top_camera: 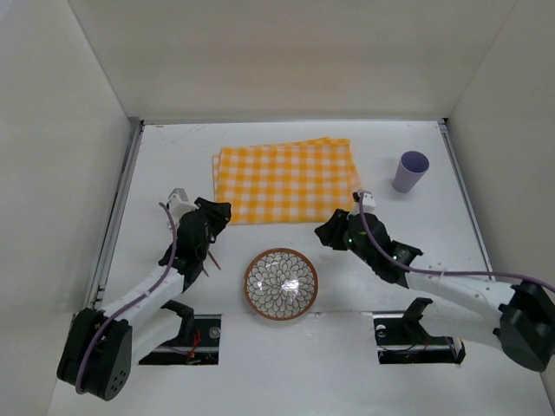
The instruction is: Set the dinner table for one person
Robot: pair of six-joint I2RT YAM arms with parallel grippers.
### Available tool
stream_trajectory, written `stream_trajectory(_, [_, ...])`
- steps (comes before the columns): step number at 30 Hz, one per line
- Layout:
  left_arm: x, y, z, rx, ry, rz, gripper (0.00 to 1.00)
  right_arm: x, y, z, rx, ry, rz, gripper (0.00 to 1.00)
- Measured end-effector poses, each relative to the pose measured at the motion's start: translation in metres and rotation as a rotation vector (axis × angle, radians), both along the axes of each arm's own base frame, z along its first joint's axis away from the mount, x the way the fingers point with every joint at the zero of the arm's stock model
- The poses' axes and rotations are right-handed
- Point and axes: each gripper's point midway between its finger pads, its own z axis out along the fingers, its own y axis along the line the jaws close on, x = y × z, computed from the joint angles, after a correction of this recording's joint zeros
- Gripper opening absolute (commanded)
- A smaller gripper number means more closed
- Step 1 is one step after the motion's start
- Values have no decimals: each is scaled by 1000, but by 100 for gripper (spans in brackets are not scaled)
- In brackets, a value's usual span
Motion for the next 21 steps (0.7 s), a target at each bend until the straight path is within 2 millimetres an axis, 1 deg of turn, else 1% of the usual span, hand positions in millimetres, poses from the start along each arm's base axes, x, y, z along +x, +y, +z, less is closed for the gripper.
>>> stream_trajectory(1, [-3,-2,2,14,-17,-16,31,-12,7,5,-3,-11,49,43])
stream_trajectory(3, [-10,-5,7,43,-52,-48,28,-36,16,10,-7,-19,138,55])
stream_trajectory(4, [-14,-8,11,55,-74,-70,27,-47,19,9,-12,-15,175,62])
stream_trajectory(5, [-18,-11,15,62,-96,-90,26,-57,20,6,-19,-7,206,66])
stream_trajectory(6, [-22,-16,23,65,-129,-117,26,-67,21,1,-28,7,238,69])
stream_trajectory(8, [-30,-27,42,62,-201,-172,26,-82,21,-14,-57,48,282,72])
stream_trajectory(10, [-36,-37,61,54,-271,-216,27,-92,19,-32,-94,103,305,73])
stream_trajectory(12, [-41,-44,70,57,-308,-246,31,-97,17,-47,-127,153,309,73])
stream_trajectory(14, [-42,-45,70,67,-321,-250,36,-101,18,-60,-149,199,321,72])
stream_trajectory(15, [-41,-43,68,72,-321,-245,37,-103,19,-67,-160,221,328,72])
stream_trajectory(19, [-41,-34,39,98,-285,-220,42,-115,32,-88,-167,287,378,62])
stream_trajectory(20, [-41,-32,32,106,-270,-213,42,-118,36,-92,-162,300,389,58])
stream_trajectory(21, [-40,-29,27,112,-259,-205,43,-118,42,-93,-140,301,396,53])
